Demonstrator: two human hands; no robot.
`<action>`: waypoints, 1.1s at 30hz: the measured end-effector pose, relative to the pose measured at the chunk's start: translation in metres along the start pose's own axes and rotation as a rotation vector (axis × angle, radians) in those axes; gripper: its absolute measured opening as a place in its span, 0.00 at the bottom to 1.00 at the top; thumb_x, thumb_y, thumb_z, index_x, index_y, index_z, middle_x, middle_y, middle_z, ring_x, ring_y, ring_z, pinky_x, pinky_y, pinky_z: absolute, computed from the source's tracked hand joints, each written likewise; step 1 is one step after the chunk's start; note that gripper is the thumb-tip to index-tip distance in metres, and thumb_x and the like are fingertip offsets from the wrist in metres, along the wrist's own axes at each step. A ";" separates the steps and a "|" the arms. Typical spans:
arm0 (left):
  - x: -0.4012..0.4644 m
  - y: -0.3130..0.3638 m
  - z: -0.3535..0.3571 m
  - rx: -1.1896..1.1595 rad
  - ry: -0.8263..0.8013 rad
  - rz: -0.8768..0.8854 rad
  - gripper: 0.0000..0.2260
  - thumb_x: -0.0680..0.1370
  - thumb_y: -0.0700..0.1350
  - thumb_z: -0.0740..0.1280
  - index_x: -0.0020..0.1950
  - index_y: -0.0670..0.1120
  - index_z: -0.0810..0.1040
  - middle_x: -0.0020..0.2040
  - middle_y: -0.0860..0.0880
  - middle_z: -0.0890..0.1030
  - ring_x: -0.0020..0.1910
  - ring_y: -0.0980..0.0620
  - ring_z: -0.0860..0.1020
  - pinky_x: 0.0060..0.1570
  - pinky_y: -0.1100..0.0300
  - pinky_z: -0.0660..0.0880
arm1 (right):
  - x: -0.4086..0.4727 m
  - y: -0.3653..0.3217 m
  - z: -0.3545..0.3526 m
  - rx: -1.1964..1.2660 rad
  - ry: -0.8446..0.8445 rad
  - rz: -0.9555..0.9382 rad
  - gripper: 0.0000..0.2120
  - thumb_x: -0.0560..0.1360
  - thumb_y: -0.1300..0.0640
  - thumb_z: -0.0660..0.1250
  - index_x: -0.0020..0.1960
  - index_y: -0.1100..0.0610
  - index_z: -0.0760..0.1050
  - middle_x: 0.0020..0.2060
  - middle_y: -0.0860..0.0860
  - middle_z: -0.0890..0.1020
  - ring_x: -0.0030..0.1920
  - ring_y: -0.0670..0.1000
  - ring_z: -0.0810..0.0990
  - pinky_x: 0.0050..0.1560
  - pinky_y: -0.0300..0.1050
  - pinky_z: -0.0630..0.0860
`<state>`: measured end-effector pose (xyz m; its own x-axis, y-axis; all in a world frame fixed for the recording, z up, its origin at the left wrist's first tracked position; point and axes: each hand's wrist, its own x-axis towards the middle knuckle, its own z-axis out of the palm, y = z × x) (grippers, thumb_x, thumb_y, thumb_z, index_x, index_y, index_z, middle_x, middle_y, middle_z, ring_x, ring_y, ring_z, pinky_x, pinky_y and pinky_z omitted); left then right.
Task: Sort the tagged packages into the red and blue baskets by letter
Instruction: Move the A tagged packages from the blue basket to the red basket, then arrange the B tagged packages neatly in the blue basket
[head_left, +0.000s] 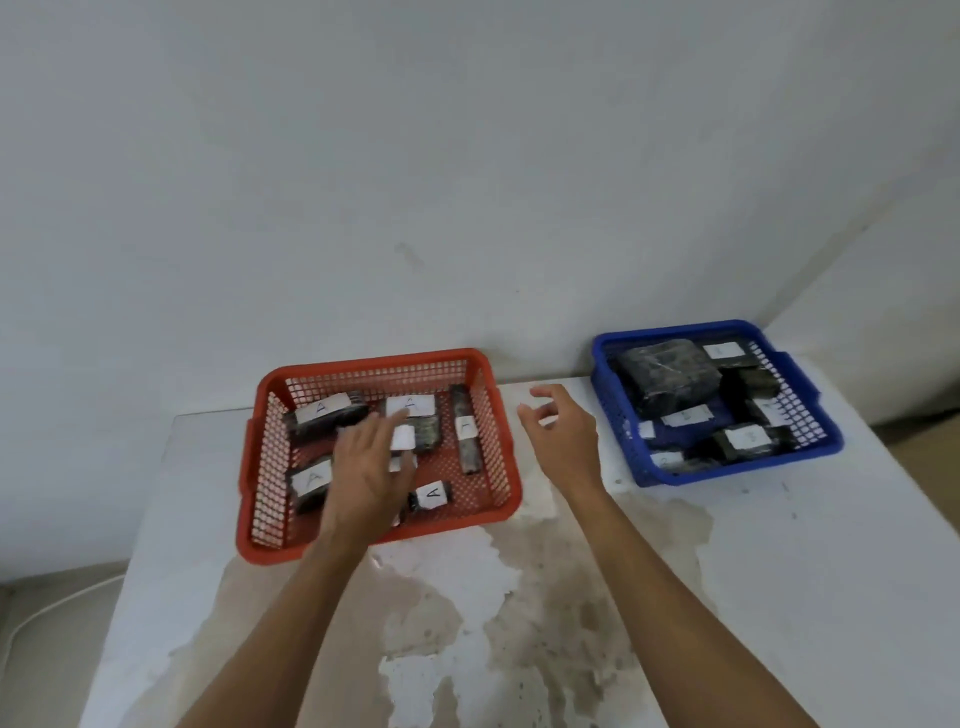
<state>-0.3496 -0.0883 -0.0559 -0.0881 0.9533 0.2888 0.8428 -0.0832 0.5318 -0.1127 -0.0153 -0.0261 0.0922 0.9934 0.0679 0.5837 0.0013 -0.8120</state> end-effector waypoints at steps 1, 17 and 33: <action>0.006 0.024 0.012 -0.047 -0.040 0.035 0.18 0.80 0.46 0.62 0.69 0.47 0.69 0.65 0.47 0.75 0.66 0.47 0.71 0.68 0.45 0.67 | 0.000 0.011 -0.018 -0.005 0.025 0.019 0.11 0.77 0.48 0.69 0.58 0.50 0.77 0.42 0.47 0.81 0.41 0.45 0.80 0.43 0.45 0.78; 0.056 0.232 0.191 -0.399 -0.245 -0.181 0.26 0.80 0.50 0.63 0.76 0.47 0.60 0.72 0.45 0.66 0.67 0.47 0.71 0.64 0.53 0.71 | 0.077 0.190 -0.220 -0.123 -0.050 0.028 0.14 0.76 0.50 0.71 0.60 0.53 0.76 0.40 0.48 0.81 0.45 0.51 0.80 0.46 0.51 0.80; 0.066 0.245 0.223 -0.502 -0.266 -0.357 0.31 0.80 0.54 0.61 0.77 0.65 0.45 0.73 0.55 0.67 0.62 0.51 0.76 0.52 0.44 0.80 | 0.180 0.229 -0.210 -0.222 -0.430 -0.144 0.39 0.74 0.42 0.73 0.77 0.35 0.55 0.79 0.50 0.50 0.73 0.62 0.65 0.64 0.60 0.74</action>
<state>-0.0307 0.0187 -0.0839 -0.1273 0.9811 -0.1455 0.4317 0.1869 0.8825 0.2070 0.1394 -0.0784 -0.3153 0.9423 -0.1128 0.7279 0.1639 -0.6658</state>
